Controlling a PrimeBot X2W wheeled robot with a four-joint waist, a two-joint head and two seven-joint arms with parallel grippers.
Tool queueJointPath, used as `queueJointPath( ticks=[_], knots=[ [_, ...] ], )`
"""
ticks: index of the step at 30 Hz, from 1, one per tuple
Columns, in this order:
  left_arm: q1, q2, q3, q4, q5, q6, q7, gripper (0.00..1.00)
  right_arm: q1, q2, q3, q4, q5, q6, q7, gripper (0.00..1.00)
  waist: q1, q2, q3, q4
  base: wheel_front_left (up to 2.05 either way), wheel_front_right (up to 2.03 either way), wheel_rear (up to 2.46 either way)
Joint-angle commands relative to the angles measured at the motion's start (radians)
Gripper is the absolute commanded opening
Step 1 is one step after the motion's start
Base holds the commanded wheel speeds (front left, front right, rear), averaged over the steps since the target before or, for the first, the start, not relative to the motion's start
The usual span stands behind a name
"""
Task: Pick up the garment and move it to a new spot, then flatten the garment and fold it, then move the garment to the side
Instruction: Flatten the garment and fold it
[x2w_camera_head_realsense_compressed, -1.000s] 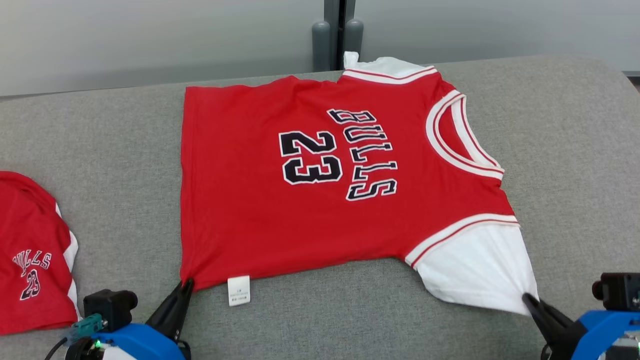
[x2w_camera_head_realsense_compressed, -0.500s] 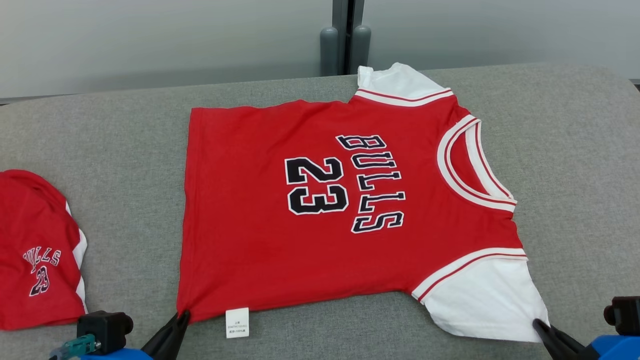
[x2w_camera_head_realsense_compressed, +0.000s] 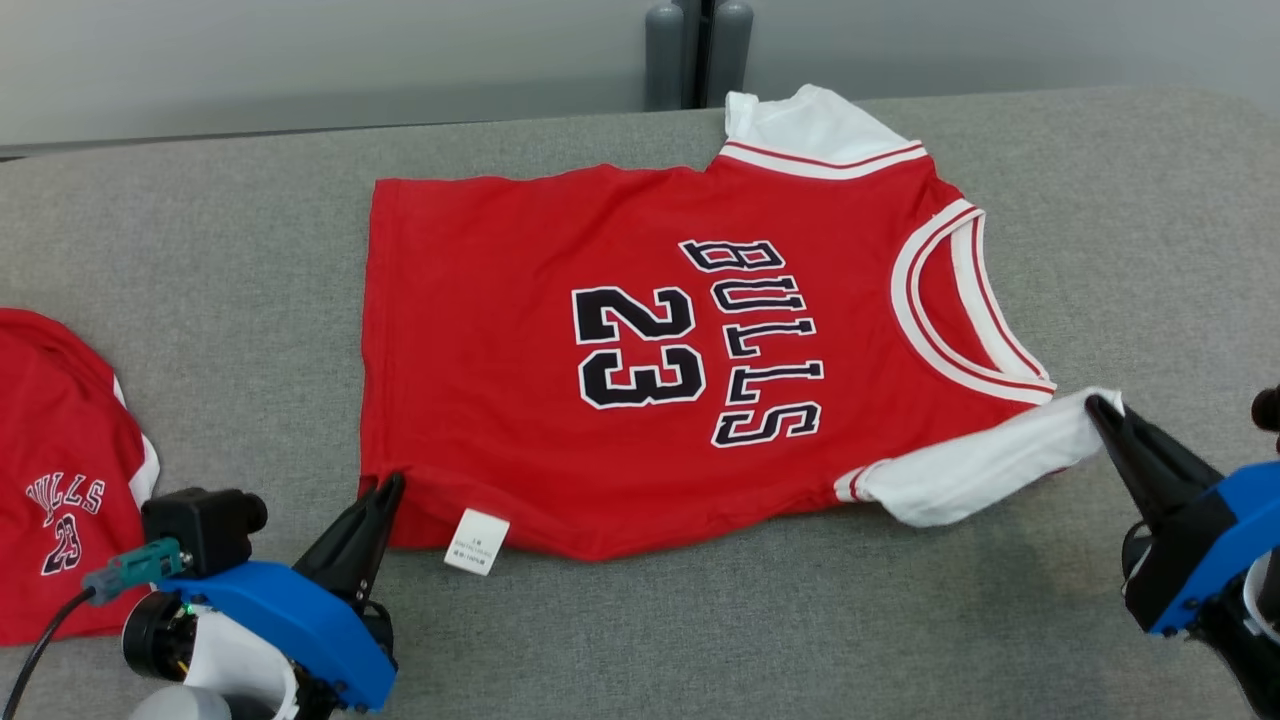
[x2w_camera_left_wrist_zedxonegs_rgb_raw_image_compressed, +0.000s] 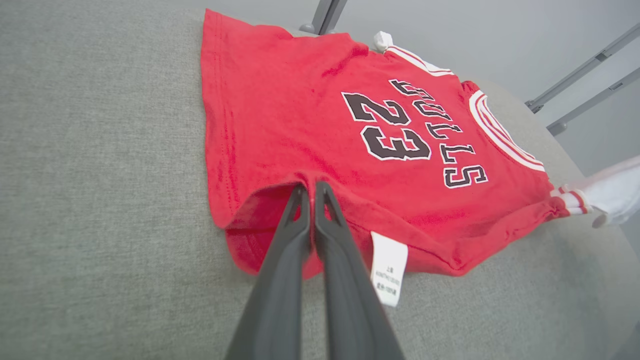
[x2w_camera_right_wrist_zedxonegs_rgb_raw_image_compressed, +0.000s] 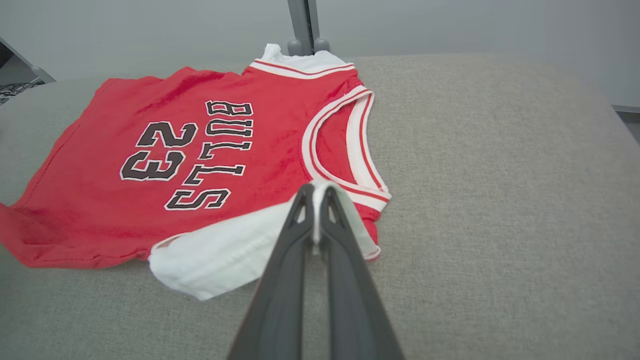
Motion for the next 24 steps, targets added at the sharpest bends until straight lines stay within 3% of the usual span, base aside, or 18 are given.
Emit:
queueJointPath(
  ticks=[1,6,12,24],
  knots=[
    [-0.021,-0.012,0.008,0.011,-0.005,-0.004,-0.008,0.0,-0.034,-0.014,0.004,0.015,-0.004,0.0,-0.003,0.0,-0.0001,0.0,0.013,0.008,0.0,0.0,0.0],
    [-0.107,-0.069,0.02,0.086,-0.012,-0.019,-0.057,0.0,-0.146,-0.034,0.021,0.09,0.004,0.0,-0.025,0.0,-0.0001,0.0,0.054,0.027,0.0,0.0,0.0],
    [-0.235,-0.124,0.005,0.248,0.006,-0.074,-0.107,0.0,-0.263,-0.059,0.037,0.191,-0.014,0.0,-0.073,0.0,-0.0001,0.0,0.101,0.049,0.0,0.0,0.0],
    [-0.299,-0.159,0.01,0.383,0.016,-0.102,-0.179,0.0,-0.354,-0.049,0.046,0.287,-0.027,0.0,-0.153,0.0,-0.0001,0.0,0.128,0.049,0.0,0.0,0.0]
  ],
)
